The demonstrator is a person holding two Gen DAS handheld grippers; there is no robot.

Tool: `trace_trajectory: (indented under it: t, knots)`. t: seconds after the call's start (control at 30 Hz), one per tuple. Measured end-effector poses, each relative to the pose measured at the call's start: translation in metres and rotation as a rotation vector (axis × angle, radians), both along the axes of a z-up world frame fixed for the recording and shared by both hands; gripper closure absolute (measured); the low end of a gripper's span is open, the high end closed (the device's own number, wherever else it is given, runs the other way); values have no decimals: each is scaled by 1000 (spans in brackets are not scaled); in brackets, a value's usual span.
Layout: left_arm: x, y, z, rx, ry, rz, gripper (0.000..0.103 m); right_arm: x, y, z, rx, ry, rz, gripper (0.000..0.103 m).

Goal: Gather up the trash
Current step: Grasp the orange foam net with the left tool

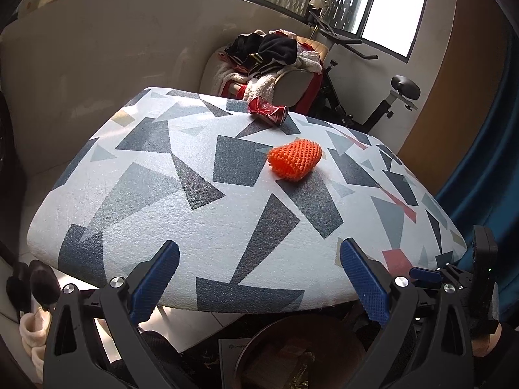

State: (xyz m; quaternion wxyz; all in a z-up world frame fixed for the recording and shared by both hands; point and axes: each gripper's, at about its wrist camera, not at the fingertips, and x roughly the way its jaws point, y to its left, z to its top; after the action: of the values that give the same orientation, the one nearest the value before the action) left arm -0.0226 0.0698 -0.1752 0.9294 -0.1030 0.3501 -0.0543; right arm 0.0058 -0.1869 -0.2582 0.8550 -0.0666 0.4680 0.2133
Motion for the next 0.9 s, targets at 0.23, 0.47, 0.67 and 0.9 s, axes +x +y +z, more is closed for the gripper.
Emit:
trace_trajectory:
  t: [0.23, 0.47, 0.67, 0.9]
  knots:
    - [26, 0, -5, 17, 10, -19, 6, 35, -10, 12, -9, -39, -26, 6]
    - [55, 1, -9, 16, 12, -22, 6, 77, -14, 19, -34, -58, -26, 6]
    - [86, 1, -12, 37, 19, -54, 6, 114, -8, 20, -54, -87, -18, 6]
    - [135, -28, -14, 74, 9, -186, 6, 153, -12, 21, -21, -108, -54, 6]
